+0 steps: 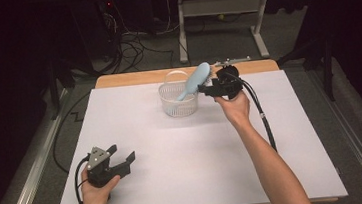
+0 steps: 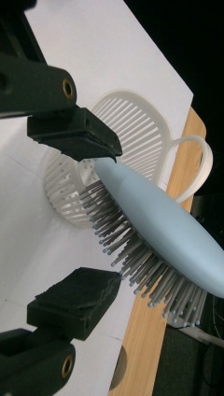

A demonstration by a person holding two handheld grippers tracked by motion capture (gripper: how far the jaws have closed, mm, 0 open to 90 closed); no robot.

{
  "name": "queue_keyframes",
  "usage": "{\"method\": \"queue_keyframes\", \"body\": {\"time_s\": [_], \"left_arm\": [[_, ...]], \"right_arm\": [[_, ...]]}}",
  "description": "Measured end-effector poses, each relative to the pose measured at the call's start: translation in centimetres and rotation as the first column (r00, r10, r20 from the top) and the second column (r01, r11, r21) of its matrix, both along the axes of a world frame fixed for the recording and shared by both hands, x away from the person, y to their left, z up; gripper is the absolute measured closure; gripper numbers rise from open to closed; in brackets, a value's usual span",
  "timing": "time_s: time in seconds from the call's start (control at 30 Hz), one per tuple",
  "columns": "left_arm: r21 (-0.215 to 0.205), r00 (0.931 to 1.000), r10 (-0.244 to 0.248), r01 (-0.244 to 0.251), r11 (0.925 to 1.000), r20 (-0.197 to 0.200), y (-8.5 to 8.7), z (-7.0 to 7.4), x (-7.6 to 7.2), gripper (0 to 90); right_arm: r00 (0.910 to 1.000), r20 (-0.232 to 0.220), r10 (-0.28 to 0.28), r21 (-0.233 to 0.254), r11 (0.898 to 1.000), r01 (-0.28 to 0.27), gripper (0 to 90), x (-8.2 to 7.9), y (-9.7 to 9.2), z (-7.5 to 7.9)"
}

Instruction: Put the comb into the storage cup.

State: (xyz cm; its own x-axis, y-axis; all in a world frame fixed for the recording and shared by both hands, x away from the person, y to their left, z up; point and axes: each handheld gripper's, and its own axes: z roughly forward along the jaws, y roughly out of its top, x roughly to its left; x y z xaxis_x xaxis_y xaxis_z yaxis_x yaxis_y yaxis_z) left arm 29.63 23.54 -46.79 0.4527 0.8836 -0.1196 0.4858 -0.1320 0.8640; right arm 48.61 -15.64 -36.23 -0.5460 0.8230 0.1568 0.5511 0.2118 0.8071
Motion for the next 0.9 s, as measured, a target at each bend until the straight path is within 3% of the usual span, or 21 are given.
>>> {"method": "queue_keyframes", "body": {"time_s": [0.43, 0.9], "left_arm": [[0.002, 1.0, 0.004, -0.004, 1.0, 0.002, 0.1, 0.0, 0.0, 25.7], [0.003, 0.9999, 0.011, -0.011, 0.9999, -0.001, 0.2, 0.0, -0.2, 25.8]], "right_arm": [[0.9996, 0.026, 0.009, -0.011, 1.0, -0.009, 37.3, -0.6, -0.5, 0.2], [0.9997, 0.018, 0.013, 0.01, 1.0, -0.013, 37.4, -0.9, -1.3, 0.2]]}}
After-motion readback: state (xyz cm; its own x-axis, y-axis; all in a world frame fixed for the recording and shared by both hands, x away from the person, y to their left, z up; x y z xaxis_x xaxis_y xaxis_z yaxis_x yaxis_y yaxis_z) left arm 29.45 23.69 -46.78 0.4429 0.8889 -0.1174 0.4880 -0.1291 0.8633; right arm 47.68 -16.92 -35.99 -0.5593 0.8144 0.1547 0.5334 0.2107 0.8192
